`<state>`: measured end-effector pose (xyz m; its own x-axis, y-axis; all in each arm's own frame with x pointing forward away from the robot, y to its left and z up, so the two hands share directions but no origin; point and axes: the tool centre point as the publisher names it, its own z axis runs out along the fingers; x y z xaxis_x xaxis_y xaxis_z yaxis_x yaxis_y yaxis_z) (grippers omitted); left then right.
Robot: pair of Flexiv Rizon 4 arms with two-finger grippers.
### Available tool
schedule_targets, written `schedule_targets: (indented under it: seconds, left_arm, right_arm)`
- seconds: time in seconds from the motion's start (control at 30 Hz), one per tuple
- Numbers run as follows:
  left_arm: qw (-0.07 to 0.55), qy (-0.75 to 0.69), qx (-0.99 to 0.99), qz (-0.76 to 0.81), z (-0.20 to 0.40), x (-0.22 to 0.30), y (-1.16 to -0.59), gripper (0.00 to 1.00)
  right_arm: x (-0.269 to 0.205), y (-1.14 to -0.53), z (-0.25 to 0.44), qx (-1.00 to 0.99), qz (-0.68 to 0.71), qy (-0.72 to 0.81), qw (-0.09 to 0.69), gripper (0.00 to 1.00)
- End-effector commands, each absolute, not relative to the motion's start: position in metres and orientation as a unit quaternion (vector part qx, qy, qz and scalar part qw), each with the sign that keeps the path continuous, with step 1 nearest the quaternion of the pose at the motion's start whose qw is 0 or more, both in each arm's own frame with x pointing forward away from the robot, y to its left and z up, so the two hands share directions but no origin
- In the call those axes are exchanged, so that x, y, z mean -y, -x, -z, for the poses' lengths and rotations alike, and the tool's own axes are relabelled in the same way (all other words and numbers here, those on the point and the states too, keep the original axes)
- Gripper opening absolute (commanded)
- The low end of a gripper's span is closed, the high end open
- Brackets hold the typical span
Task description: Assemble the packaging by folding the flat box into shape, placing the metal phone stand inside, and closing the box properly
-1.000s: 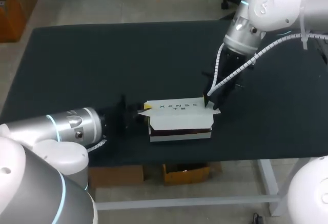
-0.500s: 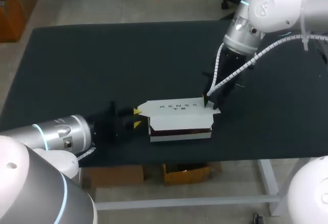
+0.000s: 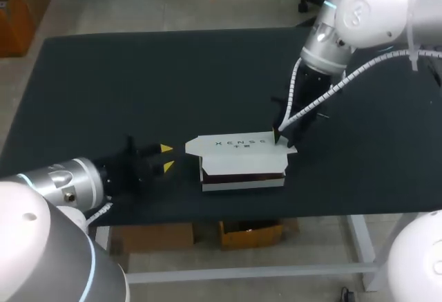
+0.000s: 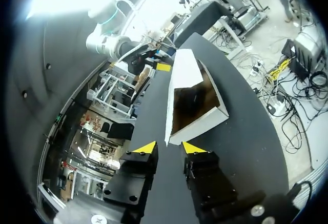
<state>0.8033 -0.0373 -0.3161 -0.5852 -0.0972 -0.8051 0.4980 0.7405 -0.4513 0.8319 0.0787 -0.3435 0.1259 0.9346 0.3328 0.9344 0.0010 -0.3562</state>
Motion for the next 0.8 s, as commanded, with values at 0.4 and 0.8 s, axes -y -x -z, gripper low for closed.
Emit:
schedule_targets:
  seconds: [0.4,0.8]
  left_arm:
    - [0.401,-0.054,-0.842,0.356,0.283,0.024,-0.804,0.44]
    - [0.347,0.015,-0.872,0.345,0.277,0.025,-0.816,1.0]
  right_arm:
    - [-0.08,-0.827,0.347,0.661,-0.001,0.714,0.232,0.34]
    - [-0.079,-0.826,0.347,0.659,0.002,0.717,0.229,0.33]
